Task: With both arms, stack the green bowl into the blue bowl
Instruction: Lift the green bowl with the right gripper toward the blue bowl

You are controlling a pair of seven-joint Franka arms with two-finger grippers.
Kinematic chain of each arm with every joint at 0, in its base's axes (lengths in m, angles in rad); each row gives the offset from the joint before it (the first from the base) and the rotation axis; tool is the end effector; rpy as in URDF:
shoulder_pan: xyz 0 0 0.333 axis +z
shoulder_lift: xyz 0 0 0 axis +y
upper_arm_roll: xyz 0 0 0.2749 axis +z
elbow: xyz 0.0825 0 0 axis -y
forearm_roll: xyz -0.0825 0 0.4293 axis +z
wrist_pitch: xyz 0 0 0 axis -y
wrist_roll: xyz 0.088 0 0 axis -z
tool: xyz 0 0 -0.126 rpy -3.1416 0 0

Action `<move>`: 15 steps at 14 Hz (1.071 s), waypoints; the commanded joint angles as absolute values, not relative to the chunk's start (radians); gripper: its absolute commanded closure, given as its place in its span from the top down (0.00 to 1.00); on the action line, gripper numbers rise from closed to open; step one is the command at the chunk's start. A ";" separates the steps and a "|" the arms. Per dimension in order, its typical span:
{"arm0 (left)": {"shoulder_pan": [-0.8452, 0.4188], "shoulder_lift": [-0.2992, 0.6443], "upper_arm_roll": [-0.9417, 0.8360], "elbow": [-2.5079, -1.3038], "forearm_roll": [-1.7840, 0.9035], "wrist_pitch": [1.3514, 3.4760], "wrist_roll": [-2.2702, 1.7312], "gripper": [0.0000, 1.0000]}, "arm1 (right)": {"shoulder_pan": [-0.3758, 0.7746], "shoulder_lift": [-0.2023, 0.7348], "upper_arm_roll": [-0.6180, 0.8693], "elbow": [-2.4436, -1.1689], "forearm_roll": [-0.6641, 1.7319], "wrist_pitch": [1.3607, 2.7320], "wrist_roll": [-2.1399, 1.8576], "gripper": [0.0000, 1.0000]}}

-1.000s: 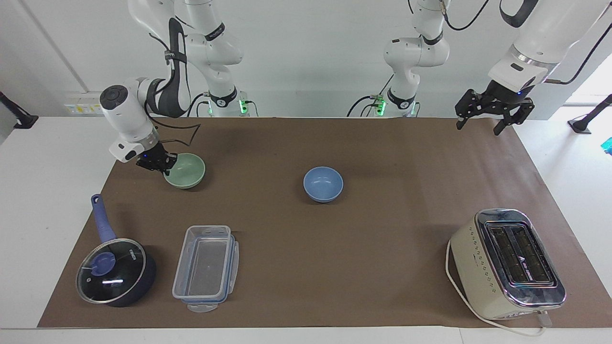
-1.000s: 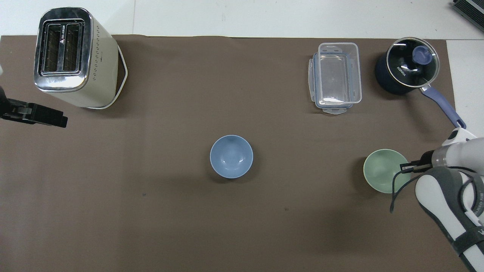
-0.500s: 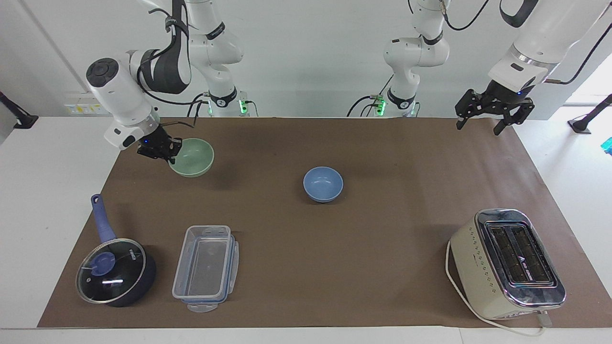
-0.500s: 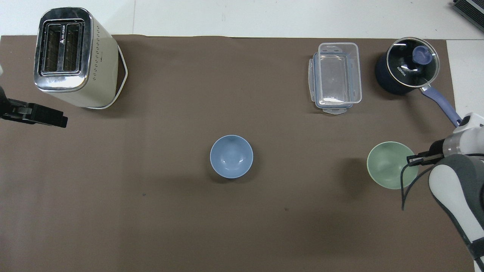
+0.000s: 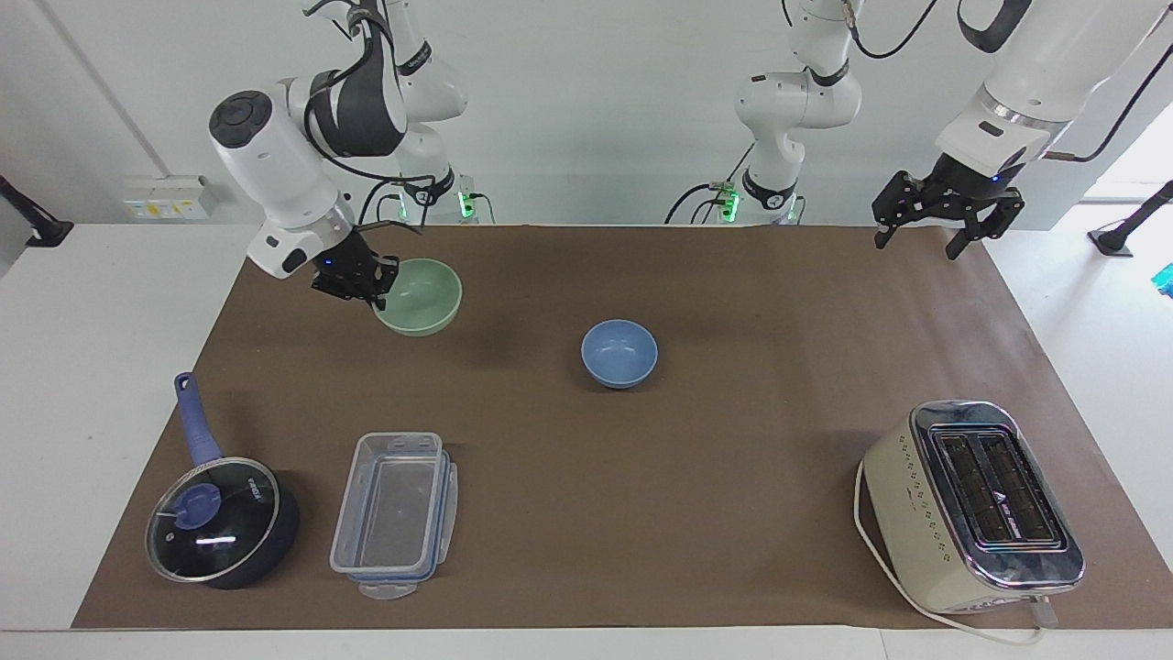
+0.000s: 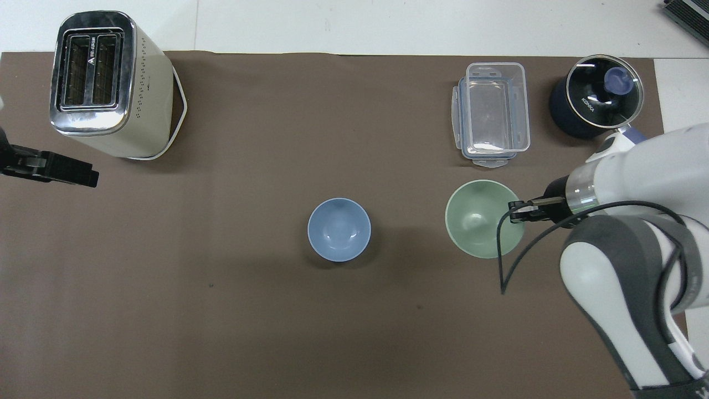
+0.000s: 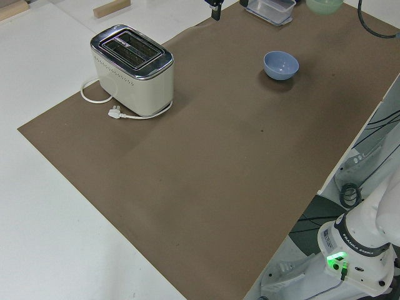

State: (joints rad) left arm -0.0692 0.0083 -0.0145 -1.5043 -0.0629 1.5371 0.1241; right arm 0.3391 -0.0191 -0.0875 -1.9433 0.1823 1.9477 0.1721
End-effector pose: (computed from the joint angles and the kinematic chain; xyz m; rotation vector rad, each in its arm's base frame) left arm 0.5968 -0.0582 0.5910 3.0618 -0.3237 0.0397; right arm 0.5773 0.1641 0.4157 -2.9685 -0.0211 0.0199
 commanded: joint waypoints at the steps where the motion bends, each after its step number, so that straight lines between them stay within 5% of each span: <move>1: -0.057 0.008 -0.026 -1.486 -0.043 1.516 0.132 1.00 | 0.457 0.044 -0.092 -1.902 0.204 2.023 0.323 0.00; 7: -0.055 0.008 -0.026 -1.488 -0.043 1.520 0.133 1.00 | 0.555 0.086 -0.092 -1.885 0.206 2.124 0.393 0.00; 12: -0.055 0.008 -0.026 -1.488 -0.043 1.520 0.135 1.00 | 0.623 0.207 -0.072 -1.844 0.203 2.249 0.460 0.00; 15: -0.058 0.008 -0.026 -1.488 -0.044 1.522 0.130 1.00 | 0.634 0.199 -0.072 -1.913 0.190 2.255 0.445 0.00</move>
